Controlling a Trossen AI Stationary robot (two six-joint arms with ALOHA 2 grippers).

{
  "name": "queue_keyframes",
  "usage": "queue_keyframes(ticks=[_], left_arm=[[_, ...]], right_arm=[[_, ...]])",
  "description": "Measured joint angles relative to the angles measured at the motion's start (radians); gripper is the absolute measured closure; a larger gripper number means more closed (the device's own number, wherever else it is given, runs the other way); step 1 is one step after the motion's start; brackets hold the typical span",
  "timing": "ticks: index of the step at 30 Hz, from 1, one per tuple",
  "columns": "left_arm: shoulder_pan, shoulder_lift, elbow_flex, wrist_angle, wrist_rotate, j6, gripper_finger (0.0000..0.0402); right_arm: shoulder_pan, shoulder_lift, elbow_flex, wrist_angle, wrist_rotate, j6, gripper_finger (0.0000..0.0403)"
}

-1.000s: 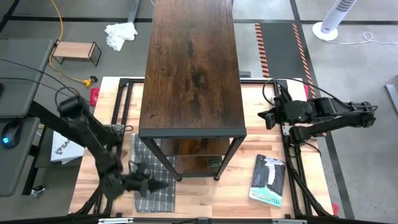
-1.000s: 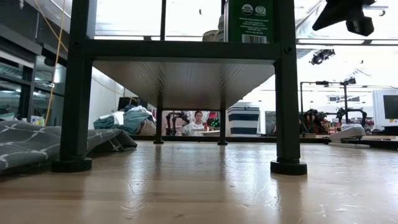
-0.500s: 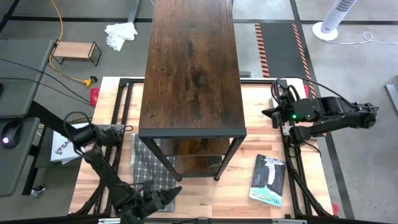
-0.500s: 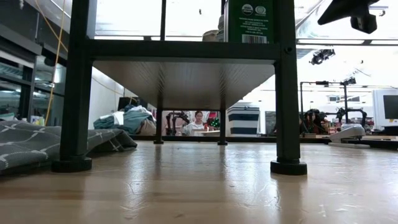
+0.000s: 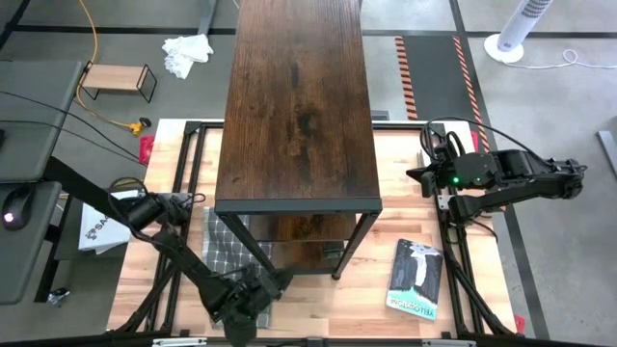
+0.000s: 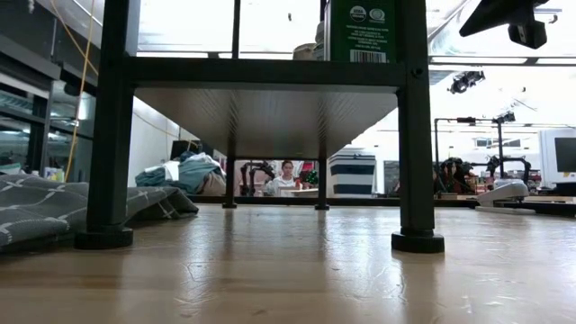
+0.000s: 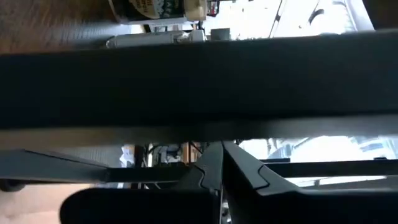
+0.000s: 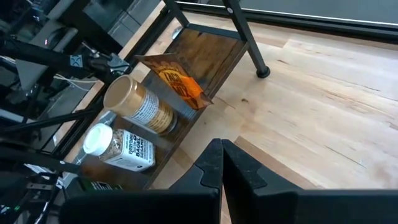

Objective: Shelf spices
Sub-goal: Adjust the shelf

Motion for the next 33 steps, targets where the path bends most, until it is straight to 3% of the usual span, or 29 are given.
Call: queue_keyframes(ticks=[8,13,20,33], left_arm=[[-0.042,0.0,0.0,0.133,0.002,0.104,0.0401],[-0.07,-0.042,-0.014,0.124,0.004,0.165,0.0401],[-0.1,-0.212,-0.126,0.077,0.007,0.31,0.0401],[-0.073,-0.524,-0.336,-0.152,0.0,0.321,0.0401]], right_arm=[[0.0,0.0,0.0,0.0,0.011,0.0,0.0403],[0.0,0.0,0.0,0.0,0.022,0.0,0.0403],[0.0,0.0,0.0,0.0,0.042,0.0,0.0403],[0.0,0.001,0.0,0.0,0.056,0.003,0.0403]])
